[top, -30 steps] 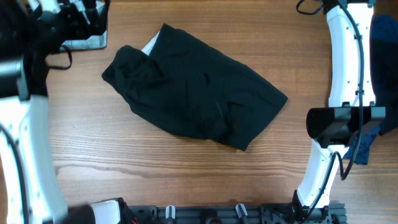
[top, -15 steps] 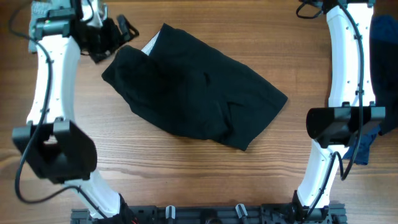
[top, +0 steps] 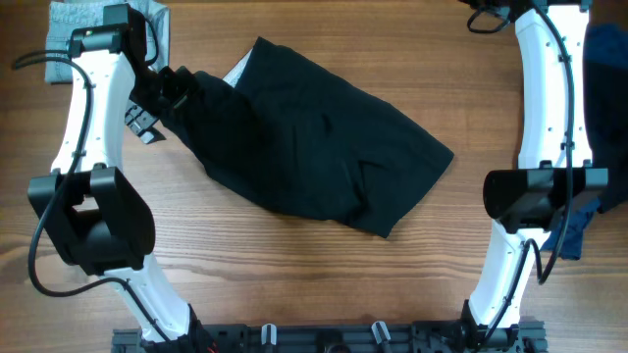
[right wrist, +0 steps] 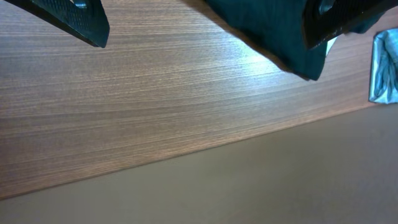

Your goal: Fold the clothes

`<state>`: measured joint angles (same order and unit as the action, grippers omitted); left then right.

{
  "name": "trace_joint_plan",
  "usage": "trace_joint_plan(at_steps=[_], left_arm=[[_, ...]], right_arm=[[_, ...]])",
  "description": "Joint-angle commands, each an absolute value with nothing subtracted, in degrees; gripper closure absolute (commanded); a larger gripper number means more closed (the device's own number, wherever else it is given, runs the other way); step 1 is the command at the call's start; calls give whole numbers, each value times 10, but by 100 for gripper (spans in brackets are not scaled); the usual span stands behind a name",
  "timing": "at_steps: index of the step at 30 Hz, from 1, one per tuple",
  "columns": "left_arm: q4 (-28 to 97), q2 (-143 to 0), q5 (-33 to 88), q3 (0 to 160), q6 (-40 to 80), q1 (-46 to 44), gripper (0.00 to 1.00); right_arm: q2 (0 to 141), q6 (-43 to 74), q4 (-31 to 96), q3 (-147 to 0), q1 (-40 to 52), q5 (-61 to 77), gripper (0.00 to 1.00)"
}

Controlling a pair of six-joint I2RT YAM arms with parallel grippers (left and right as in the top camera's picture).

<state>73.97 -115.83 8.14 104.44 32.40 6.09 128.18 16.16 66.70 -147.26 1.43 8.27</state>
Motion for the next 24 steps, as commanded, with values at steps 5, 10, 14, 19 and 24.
trace_joint_plan(at_steps=[5,10,14,19,24], left_arm=[[729,-1175,70,1049,339,62,0],[704,-1175,121,1048,331,60,0],[689,-1185,134,1048,298,50,0],[695,-1203,115,1048,301,38,0],[699,-1226,109,1048,301,36,0]], right_arm=[[1282,150,669,-1477,11,79,0],[1282,150,672,-1477,11,79,0],[1282,150,673,-1477,11,79,0],[1282,150,674,-1477,11,79,0],[1282,150,674,-1477,11,79,0]])
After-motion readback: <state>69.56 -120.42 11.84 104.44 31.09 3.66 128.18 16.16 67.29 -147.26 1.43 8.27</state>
